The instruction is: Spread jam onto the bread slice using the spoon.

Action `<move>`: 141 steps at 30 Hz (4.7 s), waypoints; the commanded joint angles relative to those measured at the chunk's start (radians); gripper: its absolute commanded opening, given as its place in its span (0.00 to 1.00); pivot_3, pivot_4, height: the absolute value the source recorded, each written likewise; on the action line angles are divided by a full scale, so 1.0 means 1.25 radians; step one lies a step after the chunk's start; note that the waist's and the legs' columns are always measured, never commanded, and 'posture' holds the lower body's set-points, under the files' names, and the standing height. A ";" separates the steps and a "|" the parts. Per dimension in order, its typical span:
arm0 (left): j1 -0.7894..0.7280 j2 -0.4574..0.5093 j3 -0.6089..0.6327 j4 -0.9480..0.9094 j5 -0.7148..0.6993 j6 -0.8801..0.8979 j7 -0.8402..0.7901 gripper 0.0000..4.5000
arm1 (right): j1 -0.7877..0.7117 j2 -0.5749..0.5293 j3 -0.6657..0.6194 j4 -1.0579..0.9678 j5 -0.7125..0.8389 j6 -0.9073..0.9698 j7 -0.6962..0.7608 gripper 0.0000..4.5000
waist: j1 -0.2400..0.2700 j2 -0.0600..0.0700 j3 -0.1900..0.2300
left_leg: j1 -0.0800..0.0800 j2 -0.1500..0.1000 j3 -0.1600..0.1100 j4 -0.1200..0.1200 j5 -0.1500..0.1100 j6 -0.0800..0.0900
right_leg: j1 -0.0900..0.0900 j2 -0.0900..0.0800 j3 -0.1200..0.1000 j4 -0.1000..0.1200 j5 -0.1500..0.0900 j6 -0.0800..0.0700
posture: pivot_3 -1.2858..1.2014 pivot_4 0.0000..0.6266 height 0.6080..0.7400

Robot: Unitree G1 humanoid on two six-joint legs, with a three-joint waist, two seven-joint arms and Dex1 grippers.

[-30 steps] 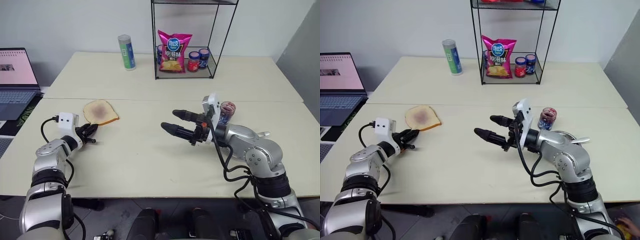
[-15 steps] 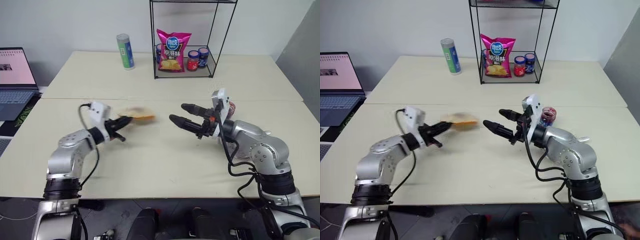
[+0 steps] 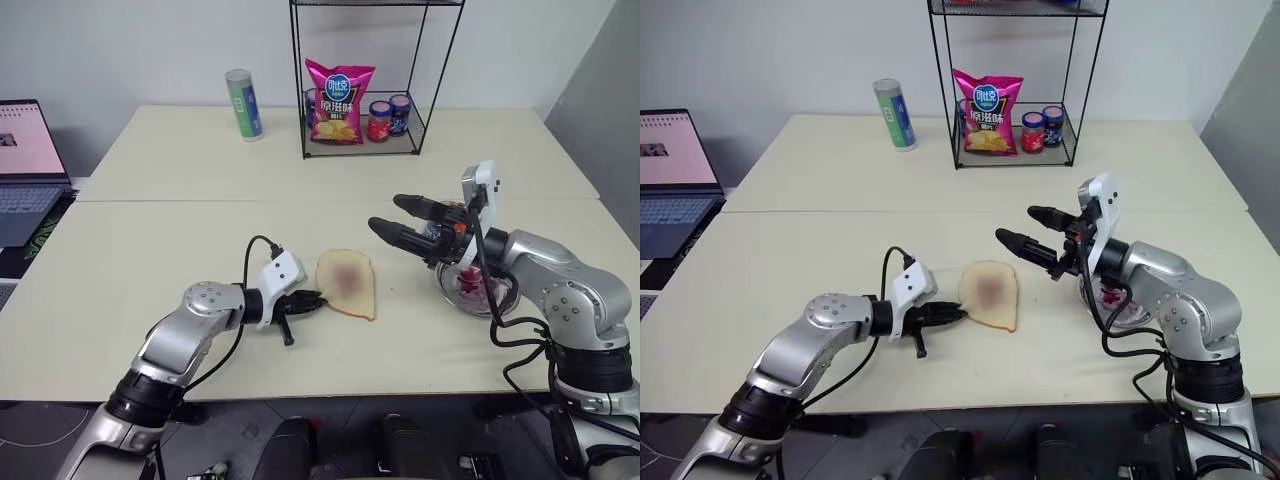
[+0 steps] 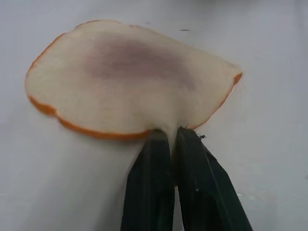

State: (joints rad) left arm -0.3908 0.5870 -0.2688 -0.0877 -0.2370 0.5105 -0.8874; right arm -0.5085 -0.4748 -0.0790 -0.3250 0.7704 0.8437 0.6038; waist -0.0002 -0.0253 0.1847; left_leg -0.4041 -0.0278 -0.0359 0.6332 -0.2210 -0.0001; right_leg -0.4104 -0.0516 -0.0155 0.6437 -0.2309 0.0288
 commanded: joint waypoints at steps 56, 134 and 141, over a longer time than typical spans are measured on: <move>-0.147 -0.162 -0.040 -0.069 -0.014 -0.081 -0.047 0.99 | 0.190 -0.015 -0.489 0.446 0.159 0.000 -0.239 1.00 | -0.003 0.002 0.000 | 0.003 0.003 0.009 0.001 0.000 0.001 | 0.001 0.010 0.007 0.000 0.001 0.003 | 0.52 0.24 1.00; -0.241 -0.207 0.043 -0.013 -0.044 -0.067 0.026 1.00 | -0.226 -0.002 -0.273 0.432 0.012 -0.172 -0.259 0.01 | -0.003 0.004 0.001 | 0.002 0.003 0.008 0.005 -0.001 0.001 | 0.002 0.010 0.007 0.001 0.003 0.004 | 0.52 0.24 1.00; -0.218 -0.197 0.045 -0.039 -0.041 -0.060 0.035 1.00 | -0.205 -0.039 -0.185 0.432 -0.106 -0.242 -0.166 0.01 | -0.003 0.004 0.001 | 0.002 0.003 0.008 0.005 -0.001 0.001 | 0.002 0.010 0.007 0.000 0.003 0.004 | 0.52 0.24 1.00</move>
State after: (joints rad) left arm -0.6647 0.3339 -0.2281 -0.0864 -0.2861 0.4468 -0.8520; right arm -0.7608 -0.5007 -0.3270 0.2434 0.6768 0.5883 0.3518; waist -0.0036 -0.0207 0.1863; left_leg -0.4017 -0.0238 -0.0254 0.6389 -0.2217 0.0014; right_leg -0.4083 -0.0391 -0.0069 0.6442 -0.2268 0.0337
